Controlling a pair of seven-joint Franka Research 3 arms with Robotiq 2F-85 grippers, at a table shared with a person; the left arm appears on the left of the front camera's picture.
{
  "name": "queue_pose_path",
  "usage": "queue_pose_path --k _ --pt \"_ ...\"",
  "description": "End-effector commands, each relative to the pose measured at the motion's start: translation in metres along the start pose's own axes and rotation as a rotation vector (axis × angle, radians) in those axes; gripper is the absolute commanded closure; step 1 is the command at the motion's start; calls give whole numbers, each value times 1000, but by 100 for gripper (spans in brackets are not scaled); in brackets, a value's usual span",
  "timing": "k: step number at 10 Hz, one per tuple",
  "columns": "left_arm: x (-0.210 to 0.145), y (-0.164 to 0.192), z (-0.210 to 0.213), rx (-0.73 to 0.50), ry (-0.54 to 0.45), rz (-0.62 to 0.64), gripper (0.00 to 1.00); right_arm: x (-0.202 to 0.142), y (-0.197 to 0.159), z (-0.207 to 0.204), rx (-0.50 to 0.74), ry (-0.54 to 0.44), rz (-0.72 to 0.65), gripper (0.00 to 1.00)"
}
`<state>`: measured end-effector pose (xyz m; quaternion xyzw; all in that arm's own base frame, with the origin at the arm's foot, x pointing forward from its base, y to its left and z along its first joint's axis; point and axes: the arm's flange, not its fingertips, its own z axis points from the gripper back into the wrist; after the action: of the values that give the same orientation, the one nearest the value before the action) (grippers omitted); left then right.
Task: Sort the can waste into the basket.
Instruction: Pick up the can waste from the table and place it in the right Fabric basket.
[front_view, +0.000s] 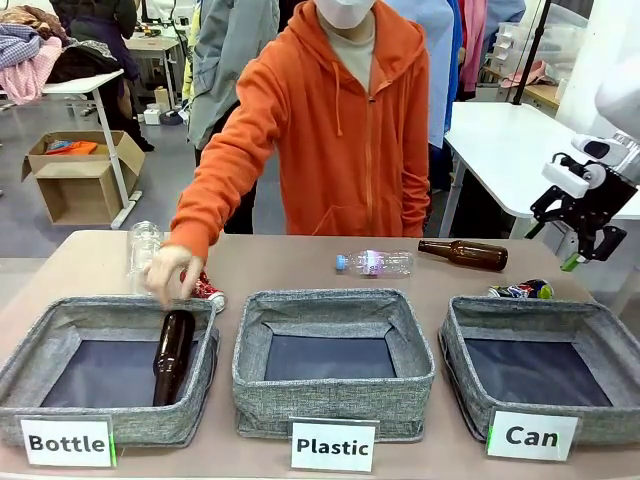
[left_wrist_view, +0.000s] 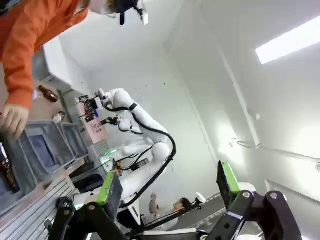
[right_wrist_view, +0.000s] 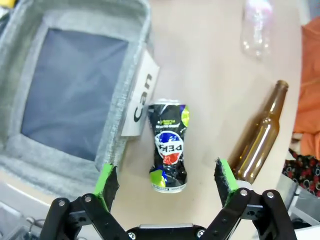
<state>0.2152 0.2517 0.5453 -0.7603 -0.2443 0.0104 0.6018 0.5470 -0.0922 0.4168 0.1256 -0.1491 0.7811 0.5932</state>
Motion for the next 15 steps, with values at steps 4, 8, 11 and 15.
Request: queue_pose_path --k 4,8,11,15 --pt "-12 35 -55 68 199 48 0 5 -5 -12 -60 74 -47 0" --pt "-40 106 -161 263 496 171 0 10 -20 -46 -66 184 -156 0" --pt "-37 99 -153 198 451 189 0 12 -29 -65 -58 224 -198 0" --pt "-37 99 -153 198 451 189 0 5 -41 -91 -23 252 -232 0"
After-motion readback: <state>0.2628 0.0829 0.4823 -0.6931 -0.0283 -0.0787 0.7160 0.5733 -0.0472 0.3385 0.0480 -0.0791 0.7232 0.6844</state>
